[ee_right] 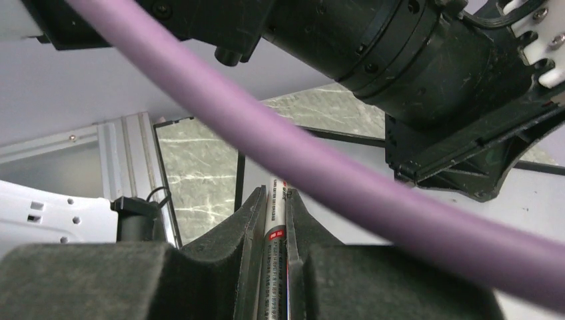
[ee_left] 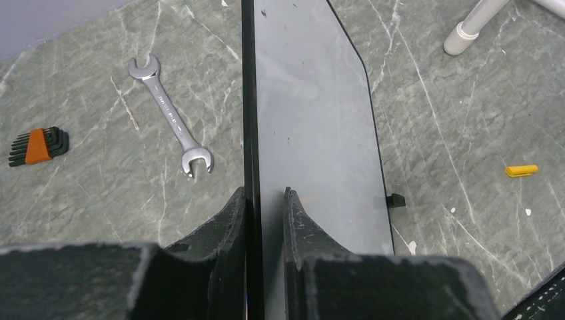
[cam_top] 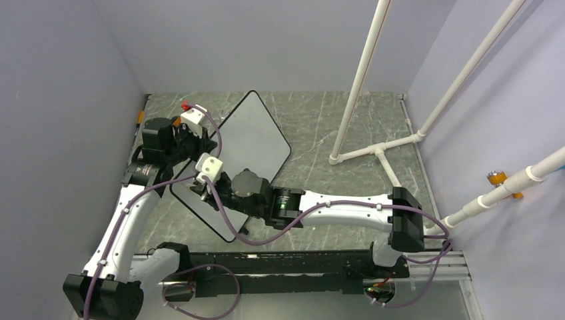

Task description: Write a sentence on the whiteboard

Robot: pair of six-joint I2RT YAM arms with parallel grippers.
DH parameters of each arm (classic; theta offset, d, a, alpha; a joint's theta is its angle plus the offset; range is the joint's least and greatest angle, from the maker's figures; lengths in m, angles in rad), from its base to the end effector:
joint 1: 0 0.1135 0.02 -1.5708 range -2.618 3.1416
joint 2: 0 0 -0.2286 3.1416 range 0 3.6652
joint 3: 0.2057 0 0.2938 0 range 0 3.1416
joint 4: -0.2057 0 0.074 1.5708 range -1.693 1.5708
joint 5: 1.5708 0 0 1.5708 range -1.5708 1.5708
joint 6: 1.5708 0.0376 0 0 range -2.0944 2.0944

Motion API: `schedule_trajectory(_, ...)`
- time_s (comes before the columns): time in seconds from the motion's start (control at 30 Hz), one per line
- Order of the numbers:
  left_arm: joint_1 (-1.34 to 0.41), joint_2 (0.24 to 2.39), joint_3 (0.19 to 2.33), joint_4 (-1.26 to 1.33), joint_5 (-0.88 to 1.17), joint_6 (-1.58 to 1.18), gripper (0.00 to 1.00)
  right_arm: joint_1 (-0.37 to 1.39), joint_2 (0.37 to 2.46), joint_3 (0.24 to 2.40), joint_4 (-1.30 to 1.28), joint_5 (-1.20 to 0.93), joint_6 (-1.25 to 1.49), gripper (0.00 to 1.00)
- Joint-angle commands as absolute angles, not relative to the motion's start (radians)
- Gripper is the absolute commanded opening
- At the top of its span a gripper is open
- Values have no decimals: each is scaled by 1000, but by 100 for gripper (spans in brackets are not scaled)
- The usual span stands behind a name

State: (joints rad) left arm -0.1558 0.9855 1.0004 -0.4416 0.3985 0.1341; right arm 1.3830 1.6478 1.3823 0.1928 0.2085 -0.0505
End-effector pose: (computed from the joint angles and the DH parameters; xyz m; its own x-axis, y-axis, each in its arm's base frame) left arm 0.2737 -0.0578 0.3234 -0.3394 0.1781 -0.9236 0.5422 0.8394 -0.0374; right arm 0.0900 0.4321 0.3158 0.0330 -0.0907 -0.9953 -0.9221 0.3814 -0.0654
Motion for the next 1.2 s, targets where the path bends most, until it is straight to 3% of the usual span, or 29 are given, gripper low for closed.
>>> schedule_trajectory(0.0,-176,1000,943,-641,416,183,0,1388,1681,1450,217,221,-70,0)
schedule_trajectory(1.17,-176,995,943,-642,414,184,0,1339,1751,1465,127,322,-35,0)
